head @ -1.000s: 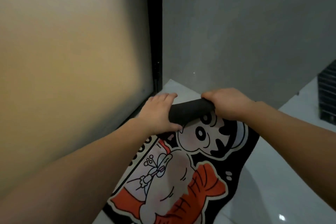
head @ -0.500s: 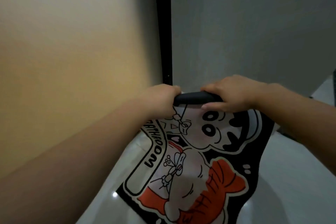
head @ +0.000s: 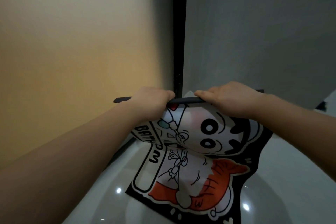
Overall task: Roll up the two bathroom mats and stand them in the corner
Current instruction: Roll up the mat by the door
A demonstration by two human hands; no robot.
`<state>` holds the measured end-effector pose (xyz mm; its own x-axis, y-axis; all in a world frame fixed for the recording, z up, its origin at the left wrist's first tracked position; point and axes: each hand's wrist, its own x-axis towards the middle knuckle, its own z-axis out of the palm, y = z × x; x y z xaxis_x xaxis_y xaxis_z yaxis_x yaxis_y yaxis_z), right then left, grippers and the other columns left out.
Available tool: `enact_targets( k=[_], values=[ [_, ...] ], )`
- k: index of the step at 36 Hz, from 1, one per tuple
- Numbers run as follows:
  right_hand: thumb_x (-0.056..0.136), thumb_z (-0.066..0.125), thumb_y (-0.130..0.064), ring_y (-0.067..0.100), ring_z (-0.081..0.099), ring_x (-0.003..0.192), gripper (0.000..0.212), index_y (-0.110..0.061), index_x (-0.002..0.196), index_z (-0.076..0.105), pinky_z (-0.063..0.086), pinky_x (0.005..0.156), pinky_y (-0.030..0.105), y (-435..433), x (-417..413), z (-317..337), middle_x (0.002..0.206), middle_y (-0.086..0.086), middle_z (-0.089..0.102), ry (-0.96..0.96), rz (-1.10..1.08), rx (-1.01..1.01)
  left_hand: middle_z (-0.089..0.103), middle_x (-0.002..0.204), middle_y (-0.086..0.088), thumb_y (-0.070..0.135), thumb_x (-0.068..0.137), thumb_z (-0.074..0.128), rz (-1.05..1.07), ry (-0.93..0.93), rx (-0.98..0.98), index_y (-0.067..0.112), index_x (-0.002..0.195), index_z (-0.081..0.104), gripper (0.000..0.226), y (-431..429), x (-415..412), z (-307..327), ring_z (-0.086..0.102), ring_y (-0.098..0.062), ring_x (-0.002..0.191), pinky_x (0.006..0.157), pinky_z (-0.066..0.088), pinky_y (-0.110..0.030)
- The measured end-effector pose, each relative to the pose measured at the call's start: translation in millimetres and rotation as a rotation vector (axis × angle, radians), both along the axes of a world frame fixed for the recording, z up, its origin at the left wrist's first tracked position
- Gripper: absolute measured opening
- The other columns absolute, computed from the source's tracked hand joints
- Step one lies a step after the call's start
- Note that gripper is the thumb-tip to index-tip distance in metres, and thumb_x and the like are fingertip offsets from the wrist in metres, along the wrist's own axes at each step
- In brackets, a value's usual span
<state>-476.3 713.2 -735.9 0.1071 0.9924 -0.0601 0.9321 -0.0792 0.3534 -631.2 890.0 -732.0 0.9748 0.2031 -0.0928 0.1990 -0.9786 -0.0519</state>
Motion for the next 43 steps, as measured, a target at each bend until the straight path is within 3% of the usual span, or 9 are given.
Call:
enact_targets(
  k=[4,7,9,12,22,28,35,40,43],
  values=[
    [0.1,0.029,-0.038,0.026,0.06,0.098,0.048,-0.025,0.145,0.015,0.041,0.068,0.032,-4.2,-4.3,-2.1,0.125,0.004,0.056,0.01,0.005,0.018,0.051,0.07,0.006,0.01,0.078,0.048,-0.016,0.002,-0.09,0.032,0.093,0.05,0.027,1.5,-2.7,-4.8,0.05,-0.015,0.066,0.052,0.034,-0.029],
    [0.094,0.014,-0.056,0.026,0.061,0.093,0.057,-0.024,0.14,0.023,0.042,0.069,0.032,-7.6,-5.4,-4.6,0.118,0.003,0.06,0.04,0.019,0.044,0.052,0.068,0.005,0.017,0.08,0.045,-0.051,0.007,-0.073,0.03,0.091,0.046,0.017,2.6,-3.9,-10.3,0.052,-0.018,0.066,0.056,0.039,-0.031],
    [0.093,0.011,-0.054,0.026,0.061,0.092,0.057,-0.024,0.14,0.024,0.042,0.069,0.032,-9.4,-4.7,-5.7,0.117,0.004,0.061,0.057,0.031,0.058,0.051,0.065,0.005,0.03,0.085,0.043,-0.095,-0.044,-0.059,0.027,0.089,0.046,0.006,3.0,-4.5,-15.2,0.052,-0.02,0.064,0.057,0.041,-0.033],
    [0.095,0.011,-0.05,0.027,0.061,0.093,0.054,-0.023,0.139,0.025,0.037,0.067,0.03,-11.1,-0.6,-7.9,0.117,0.004,0.061,0.063,0.023,0.086,0.05,0.065,0.004,0.045,0.092,0.036,-0.138,-0.115,-0.049,0.023,0.087,0.045,0.025,2.1,-4.7,-20.7,0.049,-0.022,0.063,0.056,0.035,-0.033],
    [0.098,0.022,-0.046,0.024,0.058,0.081,0.035,-0.021,0.107,0.044,0.038,0.064,0.032,-5.5,2.6,-15.1,0.097,0.002,0.061,0.146,0.0,0.034,0.045,0.067,0.007,0.04,0.096,0.041,-0.088,0.062,0.015,0.022,0.094,0.041,0.018,-0.9,7.0,-18.9,0.048,-0.021,0.067,0.062,0.04,-0.033],
    [0.098,0.026,-0.047,0.021,0.057,0.08,0.031,-0.023,0.107,0.045,0.039,0.066,0.033,-4.1,3.5,-12.3,0.099,-0.001,0.061,0.209,-0.032,0.019,0.044,0.069,0.005,0.033,0.095,0.049,-0.075,0.034,-0.155,0.019,0.095,0.042,0.015,2.3,7.8,-22.7,0.048,-0.021,0.069,0.06,0.035,-0.031],
    [0.099,0.028,-0.044,0.024,0.06,0.089,0.029,-0.023,0.112,0.044,0.041,0.069,0.033,-6.9,7.3,-10.8,0.106,0.001,0.06,0.13,-0.053,-0.042,0.04,0.063,0.008,0.042,0.098,0.038,-0.132,-0.118,-0.001,0.02,0.104,0.044,0.024,0.4,6.6,-37.2,0.044,-0.018,0.061,0.055,0.032,-0.033],
    [0.099,0.036,-0.026,0.025,0.058,0.086,0.015,-0.018,0.109,0.043,0.047,0.073,0.038,-6.9,5.0,-11.1,0.105,0.005,0.055,0.19,-0.125,-0.082,0.039,0.062,0.009,0.038,0.094,0.038,-0.193,-0.128,-0.016,0.02,0.105,0.046,0.022,-3.9,3.0,-37.7,0.044,-0.017,0.058,0.057,0.04,-0.034],
    [0.096,0.04,-0.018,0.025,0.058,0.083,0.026,-0.02,0.123,0.039,0.05,0.07,0.039,-6.7,3.9,-14.6,0.11,0.004,0.053,0.169,-0.123,-0.063,0.042,0.068,0.009,0.027,0.086,0.044,-0.191,-0.053,-0.067,0.019,0.109,0.045,0.025,-5.0,3.1,-37.2,0.049,-0.021,0.064,0.063,0.047,-0.037]
  ],
)
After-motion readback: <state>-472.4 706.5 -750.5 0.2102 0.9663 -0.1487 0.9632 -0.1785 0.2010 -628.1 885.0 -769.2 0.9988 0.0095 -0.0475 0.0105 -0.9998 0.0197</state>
